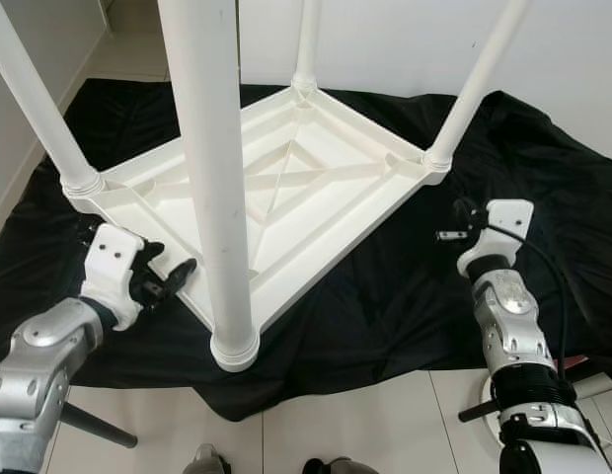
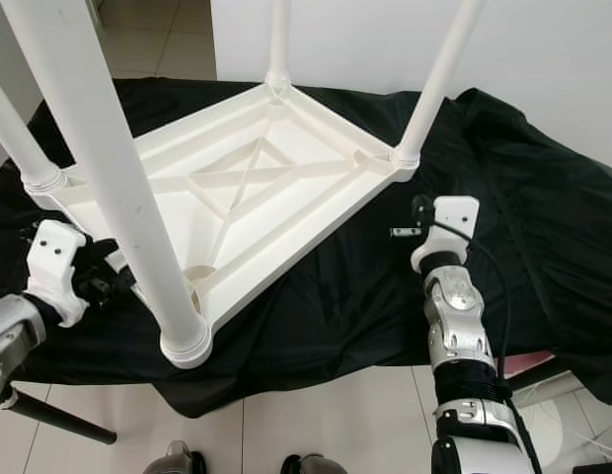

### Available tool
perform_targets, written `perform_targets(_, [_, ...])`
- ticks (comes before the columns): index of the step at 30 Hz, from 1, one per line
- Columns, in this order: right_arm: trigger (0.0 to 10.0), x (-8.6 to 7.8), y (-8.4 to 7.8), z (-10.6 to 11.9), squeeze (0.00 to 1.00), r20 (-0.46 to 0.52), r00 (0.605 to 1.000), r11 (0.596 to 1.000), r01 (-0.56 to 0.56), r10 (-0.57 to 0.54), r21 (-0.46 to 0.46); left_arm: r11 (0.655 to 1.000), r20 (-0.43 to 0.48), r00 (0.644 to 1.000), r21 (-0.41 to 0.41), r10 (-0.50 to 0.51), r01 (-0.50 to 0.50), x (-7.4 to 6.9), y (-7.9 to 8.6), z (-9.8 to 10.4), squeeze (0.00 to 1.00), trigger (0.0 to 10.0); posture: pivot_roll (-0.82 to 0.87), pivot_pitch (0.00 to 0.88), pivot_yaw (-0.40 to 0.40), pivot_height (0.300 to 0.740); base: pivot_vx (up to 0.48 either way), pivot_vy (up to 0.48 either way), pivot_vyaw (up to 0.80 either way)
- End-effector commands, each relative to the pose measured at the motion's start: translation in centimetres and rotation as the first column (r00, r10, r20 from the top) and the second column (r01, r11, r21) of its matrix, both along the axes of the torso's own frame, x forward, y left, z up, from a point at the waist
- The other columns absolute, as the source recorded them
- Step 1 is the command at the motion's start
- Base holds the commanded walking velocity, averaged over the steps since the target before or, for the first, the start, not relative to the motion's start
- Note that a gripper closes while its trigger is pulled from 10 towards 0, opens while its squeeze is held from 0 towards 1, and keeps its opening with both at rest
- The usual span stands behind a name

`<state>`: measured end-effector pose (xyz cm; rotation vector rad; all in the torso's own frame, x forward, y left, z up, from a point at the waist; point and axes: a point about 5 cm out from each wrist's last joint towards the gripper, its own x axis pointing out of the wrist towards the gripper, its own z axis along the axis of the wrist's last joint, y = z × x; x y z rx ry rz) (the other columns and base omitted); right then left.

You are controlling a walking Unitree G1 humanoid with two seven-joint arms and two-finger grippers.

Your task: Building children table

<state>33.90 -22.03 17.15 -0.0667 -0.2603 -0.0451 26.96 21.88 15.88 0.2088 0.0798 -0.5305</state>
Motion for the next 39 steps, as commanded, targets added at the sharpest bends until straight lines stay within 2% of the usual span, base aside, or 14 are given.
perform_targets(1, [10.0, -0.3, 0.2, -0.6, 0.00, -0.026, 1.000, 1.000, -0.002, 0.002, 0.000, 0.967, -0.072, 0.965, -0.011, -0.254, 0.254, -1.3, -1.3, -0.7, 0.00, 10.0, 0.06, 0.103, -0.063, 0.740, 0.000, 0.000, 0.00])
perform_targets(8, [10.0, -0.2, 1.1, -1.0, 0.00, -0.057, 0.997, 0.999, -0.048, 0.047, -0.016, 0.968, -0.138, 0.964, 0.073, -0.229, 0.240, -1.7, 0.2, -1.9, 0.00, 10.0, 0.07, 0.124, -0.082, 0.740, 0.000, 0.000, 0.00])
perform_targets(10, [10.0, -0.5, 1.1, -0.7, 0.00, -0.058, 0.997, 0.998, -0.053, 0.052, -0.026, 0.965, -0.166, 0.958, 0.080, -0.236, 0.251, -2.3, 0.6, -2.1, 0.00, 10.0, 0.07, 0.128, -0.078, 0.740, 0.000, 0.000, 0.00])
perform_targets(13, [10.0, -0.6, 0.6, -0.7, 0.00, -0.060, 0.998, 0.999, -0.031, 0.029, -0.019, 0.971, -0.160, 0.960, 0.028, -0.228, 0.236, -3.0, -0.1, -2.1, 0.00, 10.0, 0.06, 0.129, -0.074, 0.740, 0.000, 0.000, 0.00])
perform_targets(17, [10.0, -0.9, 0.8, -0.5, 0.00, -0.057, 0.998, 0.999, -0.029, 0.028, -0.016, 0.980, -0.138, 0.970, -0.025, -0.198, 0.197, -3.5, -0.5, -1.8, 0.00, 10.0, 0.06, 0.134, -0.070, 0.740, 0.000, 0.000, 0.00])
perform_targets(19, [10.0, -0.9, 0.9, -0.6, 0.00, -0.061, 0.998, 0.999, -0.033, 0.032, -0.014, 0.981, -0.126, 0.975, -0.090, -0.185, 0.175, -3.9, -1.2, -1.7, 0.00, 10.0, 0.06, 0.139, -0.072, 0.740, 0.000, 0.000, 0.00])
perform_targets(22, [10.0, -0.9, 0.9, -0.8, 0.00, -0.067, 0.997, 0.999, -0.034, 0.033, -0.014, 0.977, -0.121, 0.974, -0.111, -0.192, 0.179, -4.3, -1.7, -1.7, 0.00, 10.0, 0.06, 0.139, -0.072, 0.740, 0.000, 0.000, 0.00])
perform_targets(25, [10.0, -0.5, 1.3, -0.7, 0.00, -0.078, 0.996, 0.999, -0.048, 0.048, -0.007, 0.947, -0.147, 0.940, -0.144, -0.308, 0.287, -6.6, -3.9, -1.5, 0.00, 10.0, 0.07, 0.154, -0.089, 0.740, 0.000, 0.000, 0.00])
perform_targets(26, [10.0, -0.5, 1.3, -0.7, 0.00, -0.078, 0.996, 0.999, -0.048, 0.048, -0.007, 0.947, -0.147, 0.940, -0.144, -0.308, 0.287, -6.6, -3.9, -1.5, 0.00, 10.0, 0.07, 0.154, -0.089, 0.740, 0.000, 0.000, 0.00])
perform_targets(27, [10.0, -0.3, 1.6, -0.6, 0.00, -0.081, 0.995, 0.998, -0.062, 0.062, -0.007, 0.927, -0.156, 0.921, -0.176, -0.357, 0.330, -7.3, -4.8, -1.2, 0.00, 10.0, 0.09, 0.168, -0.103, 0.740, 0.000, 0.000, 0.00])
perform_targets(32, [10.0, 0.1, 2.1, -0.5, 0.00, -0.088, 0.992, 0.996, -0.088, 0.086, -0.014, 0.901, -0.154, 0.893, -0.179, -0.423, 0.396, -8.4, -6.5, -0.9, 0.00, 10.0, 0.10, 0.175, -0.111, 0.740, 0.000, 0.000, 0.00])
perform_targets(34, [10.0, 0.3, 2.2, -0.4, 0.00, -0.088, 0.992, 0.996, -0.089, 0.087, -0.012, 0.901, -0.137, 0.898, -0.188, -0.419, 0.392, -8.5, -7.2, -0.8, 0.00, 10.0, 0.11, 0.174, -0.114, 0.740, 0.000, 0.000, 0.00])
perform_targets(36, [10.0, 0.4, 2.3, -0.4, 0.00, -0.087, 0.992, 0.996, -0.087, 0.087, -0.007, 0.908, -0.133, 0.907, -0.191, -0.400, 0.372, -8.2, -7.1, -0.7, 0.00, 10.0, 0.12, 0.174, -0.114, 0.740, 0.000, 0.000, 0.00])
perform_targets(39, [10.0, 0.6, 2.4, -0.5, 0.00, -0.088, 0.992, 0.996, -0.089, 0.089, -0.002, 0.938, -0.114, 0.934, -0.114, -0.339, 0.326, -7.2, -4.8, -0.2, 0.00, 10.0, 0.13, 0.175, -0.109, 0.740, 0.000, 0.000, 0.00])
